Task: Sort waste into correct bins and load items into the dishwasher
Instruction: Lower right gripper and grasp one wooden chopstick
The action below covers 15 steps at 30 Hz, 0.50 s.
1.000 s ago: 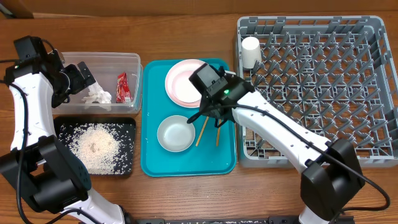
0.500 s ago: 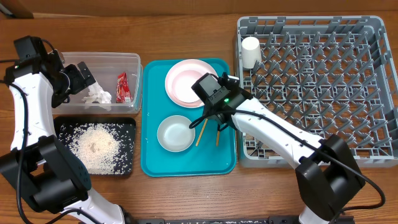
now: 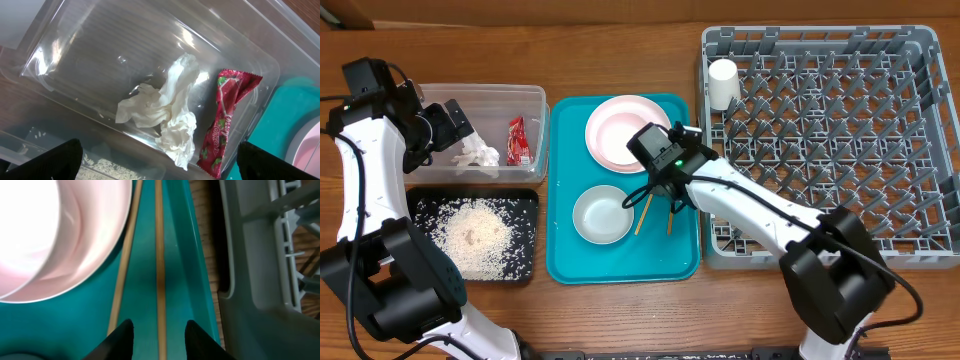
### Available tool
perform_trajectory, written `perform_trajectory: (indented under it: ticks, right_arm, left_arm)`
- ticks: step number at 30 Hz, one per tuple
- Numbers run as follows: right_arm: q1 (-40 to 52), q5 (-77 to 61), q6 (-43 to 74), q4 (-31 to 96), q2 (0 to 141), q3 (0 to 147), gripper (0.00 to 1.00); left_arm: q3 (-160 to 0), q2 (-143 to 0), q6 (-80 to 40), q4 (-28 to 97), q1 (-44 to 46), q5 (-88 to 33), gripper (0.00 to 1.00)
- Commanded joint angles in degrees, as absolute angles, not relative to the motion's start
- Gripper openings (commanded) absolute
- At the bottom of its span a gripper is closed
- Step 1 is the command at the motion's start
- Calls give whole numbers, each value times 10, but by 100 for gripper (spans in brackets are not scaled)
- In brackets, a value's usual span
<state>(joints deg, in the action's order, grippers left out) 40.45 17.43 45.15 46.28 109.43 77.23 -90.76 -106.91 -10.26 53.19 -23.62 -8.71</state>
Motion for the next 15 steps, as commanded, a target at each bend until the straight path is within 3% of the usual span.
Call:
perform_trajectory:
  ticks: [1,15]
  right_arm:
    - [404,186,446,461,1103,770,35]
    - [404,184,445,458,1142,770,37]
  left_arm:
    - [-917,-1050,-92,533,-232,-84,100]
    - [-917,-1050,-92,533,-232,-84,100]
